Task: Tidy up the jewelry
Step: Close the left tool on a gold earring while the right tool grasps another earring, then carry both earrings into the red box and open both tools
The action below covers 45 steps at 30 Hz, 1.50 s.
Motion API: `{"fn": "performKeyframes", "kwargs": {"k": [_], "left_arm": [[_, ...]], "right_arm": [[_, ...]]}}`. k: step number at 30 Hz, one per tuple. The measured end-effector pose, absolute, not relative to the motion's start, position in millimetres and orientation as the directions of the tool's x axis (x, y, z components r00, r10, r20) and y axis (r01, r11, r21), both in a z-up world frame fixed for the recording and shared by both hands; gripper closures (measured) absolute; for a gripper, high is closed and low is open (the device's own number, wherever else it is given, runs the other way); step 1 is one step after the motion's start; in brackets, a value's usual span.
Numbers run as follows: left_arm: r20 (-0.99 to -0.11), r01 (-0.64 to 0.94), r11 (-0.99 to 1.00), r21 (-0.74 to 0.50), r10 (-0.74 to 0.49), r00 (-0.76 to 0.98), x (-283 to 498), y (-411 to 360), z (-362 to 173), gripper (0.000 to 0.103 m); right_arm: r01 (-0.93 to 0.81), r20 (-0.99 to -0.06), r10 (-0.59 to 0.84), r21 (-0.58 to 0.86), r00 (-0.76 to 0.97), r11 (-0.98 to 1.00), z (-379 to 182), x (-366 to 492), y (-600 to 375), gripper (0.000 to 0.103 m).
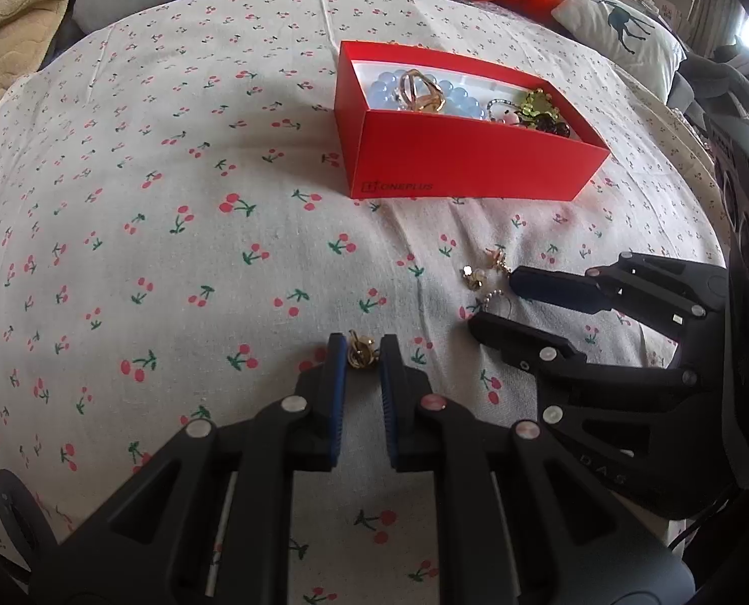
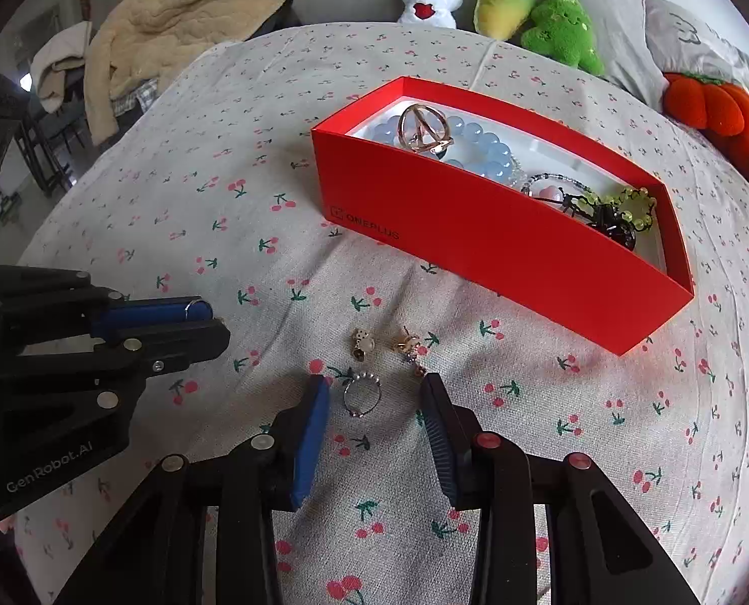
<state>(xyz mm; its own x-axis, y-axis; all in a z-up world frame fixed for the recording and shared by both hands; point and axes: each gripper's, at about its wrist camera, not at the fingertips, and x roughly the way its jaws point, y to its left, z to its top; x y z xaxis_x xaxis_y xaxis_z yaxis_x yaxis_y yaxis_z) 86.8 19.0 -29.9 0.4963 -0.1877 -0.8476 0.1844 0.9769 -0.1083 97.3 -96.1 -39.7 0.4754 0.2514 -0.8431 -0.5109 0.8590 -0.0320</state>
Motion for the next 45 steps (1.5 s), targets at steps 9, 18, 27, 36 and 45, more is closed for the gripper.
{"fn": "performKeyframes", "kwargs": {"k": [9,18,27,36,45], "left_arm": [[-0.848,0.183,0.977,-0.107,-0.186,0.496,86.9,19.3,-29.4,0.088],[-0.849,0.184,0.978,-0.102,-0.182,0.497,87.1,18.3,-28.3,0.088],[-0.840,0.185,0.976,-0.111,-0.192,0.507,86.9,18.4,-22.4,0.088],[-0.816,0.181,0.974,-0.137,-0.214,0.537,90.0,20.0,-3.2,0.088],[-0.783,0.188,0.970,-0.152,-0.234,0.577,105.4,12.6,20.0,0.088]], "right_arm": [[-0.551,-0.838,0.259,-0.059,0.480,0.832,-38.6,89.7,-88.2,0.096],[-0.528,-0.839,0.267,-0.029,0.474,0.849,-32.9,86.9,-109.7,0.098],[-0.513,-0.828,0.290,0.003,0.480,0.858,-17.1,83.5,-127.3,0.100],[-0.476,-0.803,0.309,0.036,0.510,0.879,6.7,94.2,-141.0,0.100],[-0.451,-0.770,0.328,0.059,0.548,0.891,30.5,110.6,-138.9,0.100]]}}
